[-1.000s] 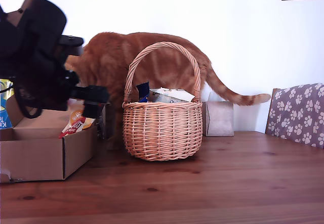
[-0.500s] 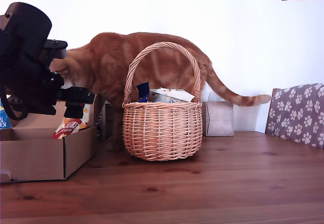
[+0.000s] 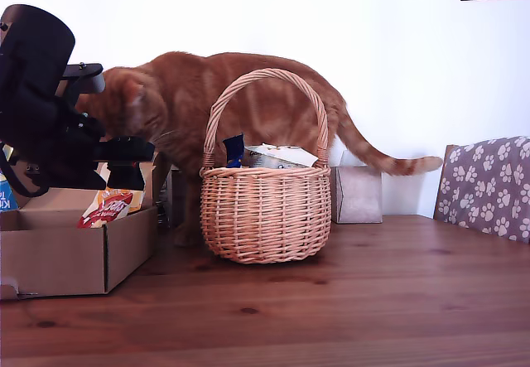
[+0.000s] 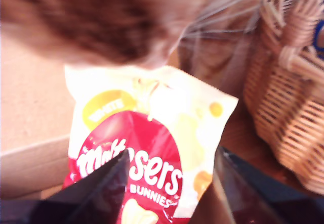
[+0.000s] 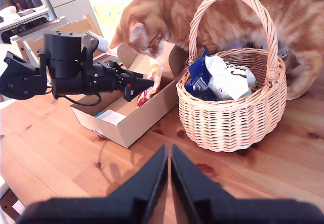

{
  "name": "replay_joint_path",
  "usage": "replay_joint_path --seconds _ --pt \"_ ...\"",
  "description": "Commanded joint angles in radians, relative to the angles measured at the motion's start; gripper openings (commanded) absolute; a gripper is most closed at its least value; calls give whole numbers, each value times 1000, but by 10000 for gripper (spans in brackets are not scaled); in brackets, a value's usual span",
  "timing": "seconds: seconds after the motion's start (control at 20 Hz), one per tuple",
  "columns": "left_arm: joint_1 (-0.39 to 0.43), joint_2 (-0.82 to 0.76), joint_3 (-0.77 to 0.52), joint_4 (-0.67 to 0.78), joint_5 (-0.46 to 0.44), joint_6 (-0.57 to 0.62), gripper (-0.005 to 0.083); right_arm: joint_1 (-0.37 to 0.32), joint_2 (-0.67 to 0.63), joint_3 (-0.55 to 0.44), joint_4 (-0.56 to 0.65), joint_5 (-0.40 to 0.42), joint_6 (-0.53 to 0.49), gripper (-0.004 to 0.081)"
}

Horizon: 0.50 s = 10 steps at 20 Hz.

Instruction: Move the bags of Easter eggs from the cardboard box on the left into the woven basket on the right side.

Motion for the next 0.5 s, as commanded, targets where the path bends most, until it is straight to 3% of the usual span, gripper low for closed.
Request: replay_joint_path --seconds 0.0,0.15,0.45 --pt "27 31 -12 17 -3 1 559 5 3 -3 9 -5 -2 -12" --pt "74 32 -12 6 6 2 558 5 3 -3 8 -5 -2 -12" --pt "152 32 -12 -159 222 180 556 5 3 -3 9 -5 -2 -12"
